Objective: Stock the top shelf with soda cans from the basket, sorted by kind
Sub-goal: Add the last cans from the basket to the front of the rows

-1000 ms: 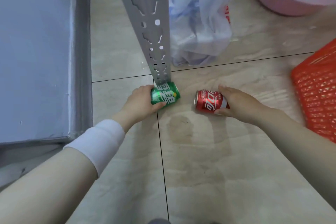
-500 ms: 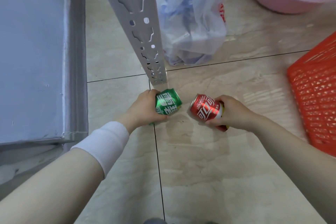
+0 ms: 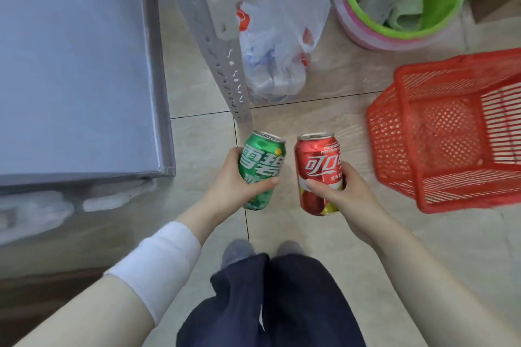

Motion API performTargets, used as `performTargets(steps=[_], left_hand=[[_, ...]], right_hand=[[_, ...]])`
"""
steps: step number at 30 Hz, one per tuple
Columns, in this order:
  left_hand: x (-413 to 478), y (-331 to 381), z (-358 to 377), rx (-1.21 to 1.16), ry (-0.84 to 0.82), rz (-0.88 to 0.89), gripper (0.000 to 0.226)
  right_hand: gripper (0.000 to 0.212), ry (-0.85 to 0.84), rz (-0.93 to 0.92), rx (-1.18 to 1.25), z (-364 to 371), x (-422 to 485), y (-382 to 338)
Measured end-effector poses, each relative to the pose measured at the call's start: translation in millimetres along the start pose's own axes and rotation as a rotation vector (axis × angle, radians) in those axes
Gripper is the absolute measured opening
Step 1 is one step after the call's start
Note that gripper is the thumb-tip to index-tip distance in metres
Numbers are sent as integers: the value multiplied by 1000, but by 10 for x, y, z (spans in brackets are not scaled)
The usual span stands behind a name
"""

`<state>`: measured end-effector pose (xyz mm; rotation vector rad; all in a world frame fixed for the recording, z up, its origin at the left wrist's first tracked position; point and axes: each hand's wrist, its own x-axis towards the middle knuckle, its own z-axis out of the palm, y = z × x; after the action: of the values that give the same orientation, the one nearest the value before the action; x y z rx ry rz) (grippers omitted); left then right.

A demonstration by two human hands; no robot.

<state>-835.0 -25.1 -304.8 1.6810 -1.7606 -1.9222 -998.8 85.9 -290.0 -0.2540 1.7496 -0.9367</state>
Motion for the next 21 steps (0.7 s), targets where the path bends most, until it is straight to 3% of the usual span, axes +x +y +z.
performTargets(steps=[3, 7, 10, 16, 21], left_hand=[[-690, 581, -57, -90, -32, -17, 63], [-1559, 1344, -234, -198, -78, -21, 67], [-2158, 1889, -404, -265, -92, 5, 77], [-3028, 2624, -667, -254, -106, 113, 55], [-3469, 2949, -655, -250, -134, 167, 55]], right_hand=[[61, 16, -23, 66, -60, -767, -515], [42, 69, -65, 113, -145, -1713, -1187], [42, 111, -115, 132, -237, -2376, -1670], [56, 191, -178, 179, -326, -3391, -2193], [45, 226, -245, 207, -327, -3868, -2398]])
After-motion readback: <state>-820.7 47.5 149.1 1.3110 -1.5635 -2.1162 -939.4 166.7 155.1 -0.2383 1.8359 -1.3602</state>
